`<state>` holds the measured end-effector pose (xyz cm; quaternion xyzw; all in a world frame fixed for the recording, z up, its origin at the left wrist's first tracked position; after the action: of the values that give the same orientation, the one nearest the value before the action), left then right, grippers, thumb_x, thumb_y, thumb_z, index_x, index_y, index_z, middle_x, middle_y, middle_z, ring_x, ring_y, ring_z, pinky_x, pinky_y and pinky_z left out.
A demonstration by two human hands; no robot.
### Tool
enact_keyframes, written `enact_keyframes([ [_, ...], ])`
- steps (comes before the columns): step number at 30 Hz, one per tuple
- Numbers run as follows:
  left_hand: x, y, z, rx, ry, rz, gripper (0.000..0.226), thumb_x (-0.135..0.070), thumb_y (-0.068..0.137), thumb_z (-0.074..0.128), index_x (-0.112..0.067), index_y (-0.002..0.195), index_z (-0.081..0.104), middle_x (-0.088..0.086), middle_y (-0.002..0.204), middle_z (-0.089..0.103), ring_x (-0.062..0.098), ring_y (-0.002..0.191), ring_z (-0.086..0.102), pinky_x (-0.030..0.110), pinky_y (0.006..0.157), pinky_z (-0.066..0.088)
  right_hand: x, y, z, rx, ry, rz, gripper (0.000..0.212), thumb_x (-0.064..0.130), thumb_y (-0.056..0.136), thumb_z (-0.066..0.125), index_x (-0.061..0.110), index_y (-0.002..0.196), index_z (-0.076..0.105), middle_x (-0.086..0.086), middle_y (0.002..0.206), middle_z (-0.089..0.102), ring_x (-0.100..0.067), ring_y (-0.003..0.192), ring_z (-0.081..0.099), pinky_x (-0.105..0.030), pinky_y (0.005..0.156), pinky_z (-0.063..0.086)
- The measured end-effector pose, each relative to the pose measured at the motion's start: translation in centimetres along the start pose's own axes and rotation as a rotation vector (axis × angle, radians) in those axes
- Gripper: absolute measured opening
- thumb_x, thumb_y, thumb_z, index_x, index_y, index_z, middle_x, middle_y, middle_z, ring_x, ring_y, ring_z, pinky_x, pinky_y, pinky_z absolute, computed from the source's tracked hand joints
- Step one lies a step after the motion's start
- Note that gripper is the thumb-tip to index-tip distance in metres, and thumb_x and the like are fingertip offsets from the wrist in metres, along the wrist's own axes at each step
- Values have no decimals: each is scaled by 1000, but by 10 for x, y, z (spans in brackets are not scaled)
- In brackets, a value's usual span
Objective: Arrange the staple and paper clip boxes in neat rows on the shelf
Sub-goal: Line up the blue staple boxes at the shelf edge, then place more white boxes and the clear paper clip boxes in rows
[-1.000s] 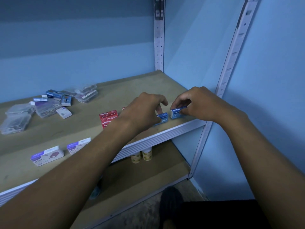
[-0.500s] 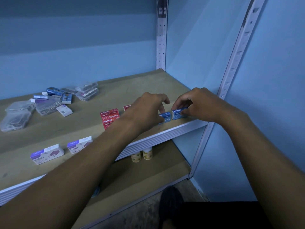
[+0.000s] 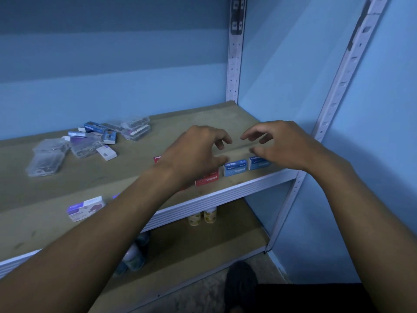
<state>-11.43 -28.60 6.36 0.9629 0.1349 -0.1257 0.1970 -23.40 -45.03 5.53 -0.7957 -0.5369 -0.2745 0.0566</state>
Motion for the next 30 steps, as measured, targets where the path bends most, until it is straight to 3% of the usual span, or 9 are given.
enact_keyframes([
  [4, 26, -14, -27, -23, 41, -49, 37, -37, 82, 73, -29, 117, 67, -10, 106, 68, 6, 92, 61, 32, 84, 54, 23, 11, 8, -23, 7, -28, 30, 33, 85, 74, 44, 112, 69, 18, 114, 66, -5, 97, 61, -24, 83, 50],
  [13, 112, -83, -92, -143, 117, -236, 31, -35, 80, 75, -26, 109, 70, -10, 99, 69, 6, 82, 58, 23, 78, 48, 96, 43, 41, -20, -30, -137, 27, 37, 89, 71, 42, 116, 68, 17, 124, 62, -6, 101, 59, -20, 78, 40],
  [17, 154, -122, -111, -202, 113, -361, 26, -37, 78, 75, -30, 103, 70, -13, 97, 70, 5, 81, 59, 24, 77, 48, 125, 57, 63, 4, -45, -177, 27, 37, 88, 71, 43, 115, 67, 16, 125, 63, -6, 101, 59, -25, 82, 44],
  [20, 178, -146, -117, -231, 110, -424, 27, -37, 78, 76, -29, 103, 71, -11, 99, 70, 7, 79, 58, 17, 72, 41, 145, 69, 83, 48, -68, -219, 29, 33, 87, 71, 44, 114, 67, 15, 123, 63, -7, 100, 60, -21, 81, 44],
  [24, 201, -167, -117, -242, 91, -500, 28, -38, 79, 74, -29, 105, 69, -11, 103, 67, 13, 92, 61, 26, 81, 48, 168, 83, 110, 96, -87, -257, 30, 32, 86, 71, 42, 114, 68, 16, 118, 62, -7, 100, 59, -22, 83, 42],
  [30, 234, -171, -110, -261, 161, -545, 38, -49, 78, 67, -34, 113, 65, -10, 122, 63, 17, 115, 55, 34, 95, 48, 199, 95, 152, 173, -97, -258, 35, 38, 87, 66, 46, 121, 60, 18, 122, 57, -7, 113, 52, -31, 100, 44],
])
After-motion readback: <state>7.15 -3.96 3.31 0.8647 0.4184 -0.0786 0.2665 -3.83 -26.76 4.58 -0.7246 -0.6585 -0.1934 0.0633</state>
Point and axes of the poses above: each hand's wrist, its own y-axis towards the middle knuckle, its own z-axis out of the palm, x = y × z, the point moved 4 cm from there along y, towards the middle knuckle
